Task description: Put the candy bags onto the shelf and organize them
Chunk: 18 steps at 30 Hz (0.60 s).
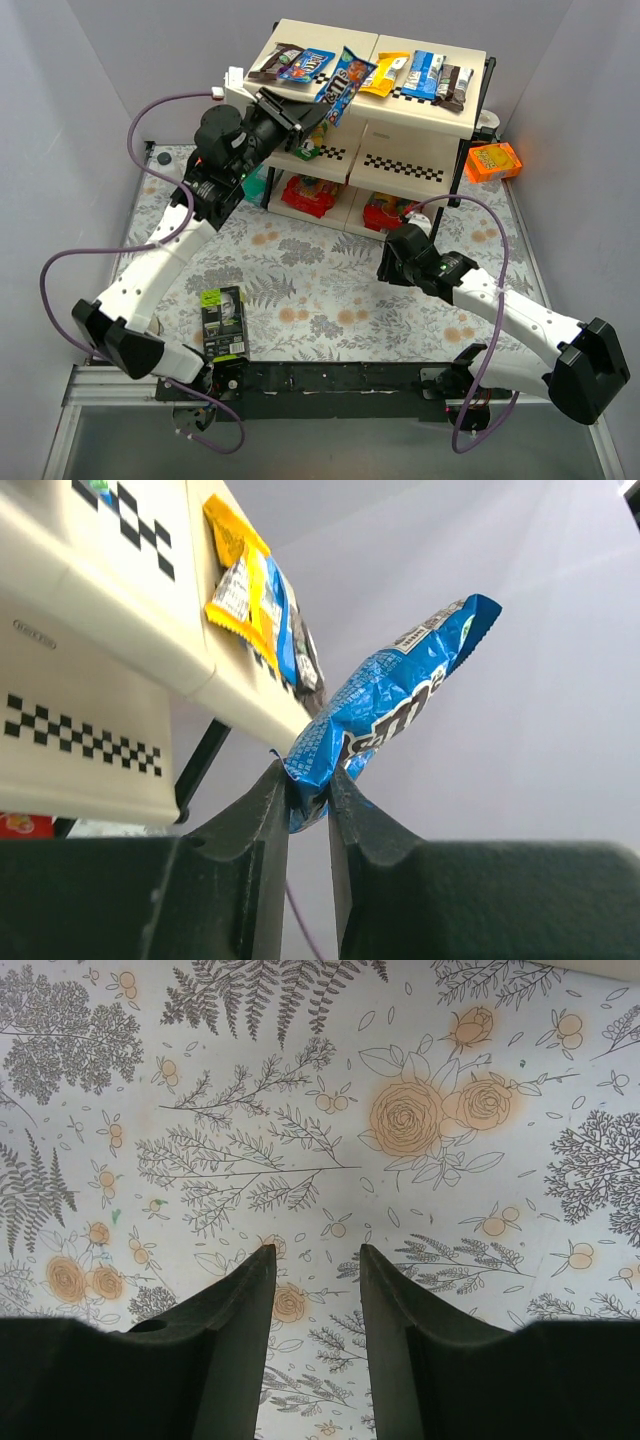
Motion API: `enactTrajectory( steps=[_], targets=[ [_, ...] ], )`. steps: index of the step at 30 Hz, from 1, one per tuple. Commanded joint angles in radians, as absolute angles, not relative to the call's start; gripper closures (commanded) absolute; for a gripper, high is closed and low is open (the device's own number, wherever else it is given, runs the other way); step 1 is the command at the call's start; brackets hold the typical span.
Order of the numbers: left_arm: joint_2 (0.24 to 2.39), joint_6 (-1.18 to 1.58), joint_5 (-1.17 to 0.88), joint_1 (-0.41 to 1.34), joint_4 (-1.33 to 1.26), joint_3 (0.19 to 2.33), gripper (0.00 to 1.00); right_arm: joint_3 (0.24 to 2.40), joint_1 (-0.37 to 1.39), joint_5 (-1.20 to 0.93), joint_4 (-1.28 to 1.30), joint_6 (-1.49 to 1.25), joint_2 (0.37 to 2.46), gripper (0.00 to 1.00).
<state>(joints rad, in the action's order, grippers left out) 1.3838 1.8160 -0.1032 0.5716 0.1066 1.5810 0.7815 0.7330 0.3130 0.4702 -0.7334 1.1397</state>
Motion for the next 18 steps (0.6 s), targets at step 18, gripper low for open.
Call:
enactTrajectory(
  steps=[18],
  targets=[
    [1.701, 2.177, 0.101, 0.558, 0.123, 1.962, 1.0, 0.713, 0.718, 0.368, 0.479, -0.721, 1.026, 0.53]
  ],
)
